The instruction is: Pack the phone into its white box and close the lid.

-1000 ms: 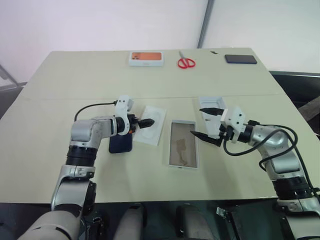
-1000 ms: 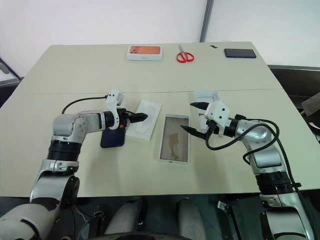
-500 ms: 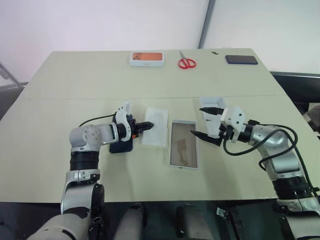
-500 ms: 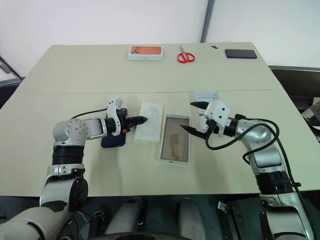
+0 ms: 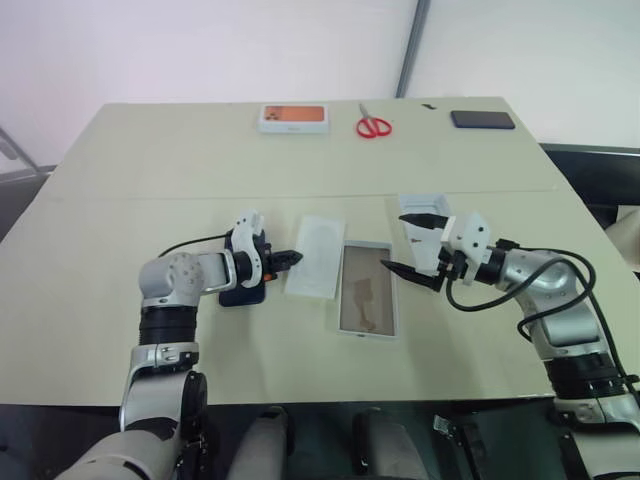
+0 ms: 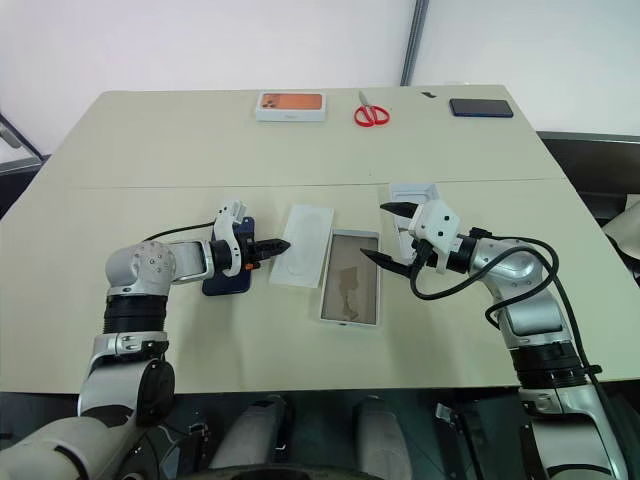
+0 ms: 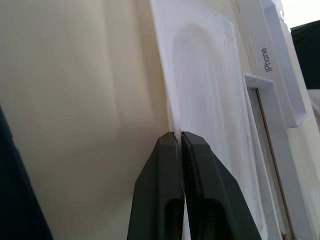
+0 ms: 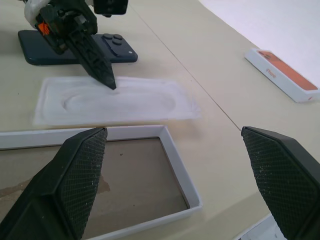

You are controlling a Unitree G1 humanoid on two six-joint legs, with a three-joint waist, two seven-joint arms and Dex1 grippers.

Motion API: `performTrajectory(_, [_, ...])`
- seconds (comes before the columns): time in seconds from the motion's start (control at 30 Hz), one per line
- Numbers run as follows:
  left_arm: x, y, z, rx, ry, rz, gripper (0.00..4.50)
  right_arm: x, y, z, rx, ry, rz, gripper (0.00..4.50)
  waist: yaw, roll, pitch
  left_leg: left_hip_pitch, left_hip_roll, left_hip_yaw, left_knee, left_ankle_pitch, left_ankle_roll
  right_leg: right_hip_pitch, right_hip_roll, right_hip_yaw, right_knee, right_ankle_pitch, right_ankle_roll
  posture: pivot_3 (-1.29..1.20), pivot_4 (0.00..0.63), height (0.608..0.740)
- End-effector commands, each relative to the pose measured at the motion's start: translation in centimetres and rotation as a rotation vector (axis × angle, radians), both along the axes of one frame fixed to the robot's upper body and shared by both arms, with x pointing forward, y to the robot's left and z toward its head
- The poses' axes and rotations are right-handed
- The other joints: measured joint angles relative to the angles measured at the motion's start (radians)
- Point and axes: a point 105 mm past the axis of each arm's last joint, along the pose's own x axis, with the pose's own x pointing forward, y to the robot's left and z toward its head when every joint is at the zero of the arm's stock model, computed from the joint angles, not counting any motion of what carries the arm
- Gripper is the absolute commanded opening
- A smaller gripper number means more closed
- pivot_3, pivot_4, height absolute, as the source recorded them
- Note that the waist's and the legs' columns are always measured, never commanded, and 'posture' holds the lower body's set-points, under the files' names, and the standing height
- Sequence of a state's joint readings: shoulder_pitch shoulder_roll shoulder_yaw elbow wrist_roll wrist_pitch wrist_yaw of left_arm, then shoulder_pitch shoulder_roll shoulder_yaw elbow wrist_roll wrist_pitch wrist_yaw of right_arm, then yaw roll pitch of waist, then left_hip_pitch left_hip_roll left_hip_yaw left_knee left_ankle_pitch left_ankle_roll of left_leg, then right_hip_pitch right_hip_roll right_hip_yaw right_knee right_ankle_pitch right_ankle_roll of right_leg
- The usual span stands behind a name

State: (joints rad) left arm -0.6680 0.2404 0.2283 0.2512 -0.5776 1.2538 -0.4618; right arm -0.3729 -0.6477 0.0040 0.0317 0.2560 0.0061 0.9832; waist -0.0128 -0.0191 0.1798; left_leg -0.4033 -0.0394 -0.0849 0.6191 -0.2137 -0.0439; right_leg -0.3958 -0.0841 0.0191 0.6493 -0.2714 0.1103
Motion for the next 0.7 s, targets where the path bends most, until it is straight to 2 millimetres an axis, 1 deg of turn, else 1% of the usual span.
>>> performTrajectory(0.03, [-0.5, 0.3, -1.0, 0.009, 0.034, 0.003, 0.03, -0.6, 0.5, 1.1, 0.011, -0.041, 0.033, 4.5, 0.0, 0.0, 0.0, 0.0, 0.0, 0.0, 0.0, 0.0, 0.0, 0.0, 0.0, 0.0, 0.0, 0.0, 0.0, 0.0, 0.15, 0.74])
performTrajectory(0.1, [-0.4, 0.5, -0.5, -0.01, 0.022, 0.009, 0.03, -1.1, 0.8, 0.9, 0.028, -0.013, 0.055, 4.5, 0.0, 0.0, 0.0, 0.0, 0.0, 0.0, 0.0, 0.0, 0.0, 0.0, 0.0, 0.0, 0.0, 0.0, 0.0, 0.0, 0.15, 0.74])
performTrajectory(0.2, [-0.1, 1.1, 0.9, -0.047, -0.026, 0.035, 0.03, -2.7, 1.8, 0.5, 0.078, 0.084, 0.117, 4.5, -0.001, 0.0, 0.0, 0.0, 0.0, 0.0, 0.0, 0.0, 0.0, 0.0, 0.0, 0.0, 0.0, 0.0, 0.0, 0.0, 0.15, 0.74])
performTrajectory(0.3, [-0.1, 1.3, 2.4, -0.092, -0.075, 0.038, 0.03, -4.9, 3.0, -0.9, 0.042, 0.171, 0.208, 4.5, -0.002, -0.001, 0.001, -0.001, 0.001, 0.0, 0.0, 0.0, 0.0, -0.001, 0.0, 0.0, 0.0, 0.0, 0.0, 0.0, 0.15, 0.74])
performTrajectory(0.37, [-0.2, 1.3, 3.4, -0.141, -0.081, 0.038, 0.03, -5.9, 3.7, -1.5, 0.034, 0.218, 0.249, 4.5, -0.001, -0.001, 0.001, -0.001, 0.001, -0.001, 0.0, 0.0, 0.0, -0.002, 0.0, 0.0, 0.0, 0.0, 0.0, 0.0, 0.15, 0.74])
performTrajectory(0.47, [0.0, 1.7, 4.1, -0.151, -0.096, 0.065, 0.03, -6.0, 4.1, -2.1, 0.019, 0.254, 0.253, 4.5, 0.0, -0.001, 0.001, -0.002, 0.001, 0.0, 0.0, 0.0, 0.0, -0.002, 0.0, 0.0, 0.0, 0.0, 0.0, 0.0, 0.15, 0.74])
performTrajectory(0.57, [0.0, 2.0, 4.1, -0.137, -0.097, 0.078, 0.03, -6.3, 4.4, -4.2, -0.087, 0.3, 0.281, 4.5, 0.0, -0.002, 0.001, -0.002, 0.001, -0.001, 0.0, 0.0, 0.0, -0.001, 0.0, 0.0, 0.0, 0.0, 0.0, 0.0, 0.15, 0.74])
performTrajectory(0.7, [0.1, 2.3, 4.2, -0.124, -0.111, 0.093, 0.03, -6.6, 4.6, -5.8, -0.167, 0.34, 0.312, 4.5, 0.0, -0.002, 0.001, -0.002, 0.0, -0.001, 0.0, 0.0, 0.0, -0.002, 0.0, 0.0, -0.001, 0.0, 0.0, 0.0, 0.15, 0.74])
